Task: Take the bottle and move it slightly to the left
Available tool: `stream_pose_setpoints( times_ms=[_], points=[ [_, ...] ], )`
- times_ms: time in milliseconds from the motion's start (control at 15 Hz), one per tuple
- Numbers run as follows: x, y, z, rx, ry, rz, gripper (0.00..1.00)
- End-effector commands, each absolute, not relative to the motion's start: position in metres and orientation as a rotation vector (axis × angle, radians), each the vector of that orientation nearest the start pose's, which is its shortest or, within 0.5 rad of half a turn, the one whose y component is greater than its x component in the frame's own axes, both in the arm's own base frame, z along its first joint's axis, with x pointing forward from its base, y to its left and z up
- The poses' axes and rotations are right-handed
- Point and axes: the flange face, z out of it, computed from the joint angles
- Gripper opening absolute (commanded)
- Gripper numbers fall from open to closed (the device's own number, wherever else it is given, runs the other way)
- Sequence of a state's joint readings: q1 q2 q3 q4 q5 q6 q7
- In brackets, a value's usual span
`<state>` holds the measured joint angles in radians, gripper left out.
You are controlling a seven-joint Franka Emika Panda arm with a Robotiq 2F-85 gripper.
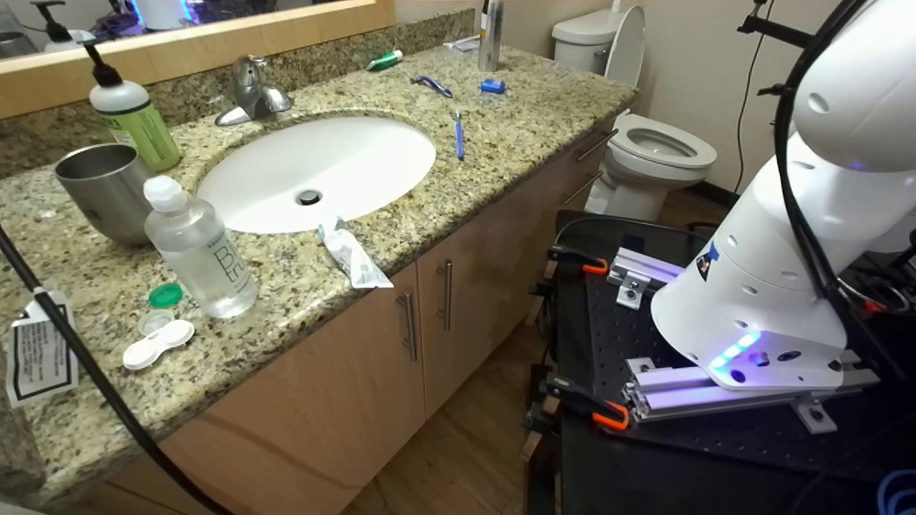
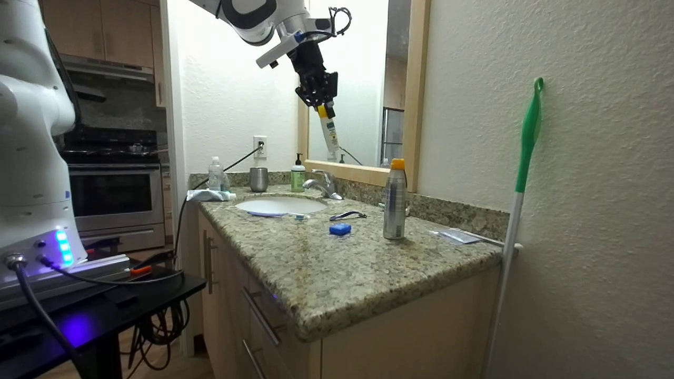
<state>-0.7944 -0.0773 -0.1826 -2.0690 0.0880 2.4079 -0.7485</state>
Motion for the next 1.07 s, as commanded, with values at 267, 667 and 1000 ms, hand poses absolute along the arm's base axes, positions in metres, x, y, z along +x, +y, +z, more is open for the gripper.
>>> stream_pose_setpoints(
  times_ms=[267,667,1000],
  points=[
    [0.366,-0.493,0.496,-3.221,0.609,-0.544,0.06],
    [0.466,-0.477,0.481,-2.965,0.623,-0.488,0.06],
    [0.478,-0.475,0.46,-3.005,0.645,-0.426,0.26]
  ],
)
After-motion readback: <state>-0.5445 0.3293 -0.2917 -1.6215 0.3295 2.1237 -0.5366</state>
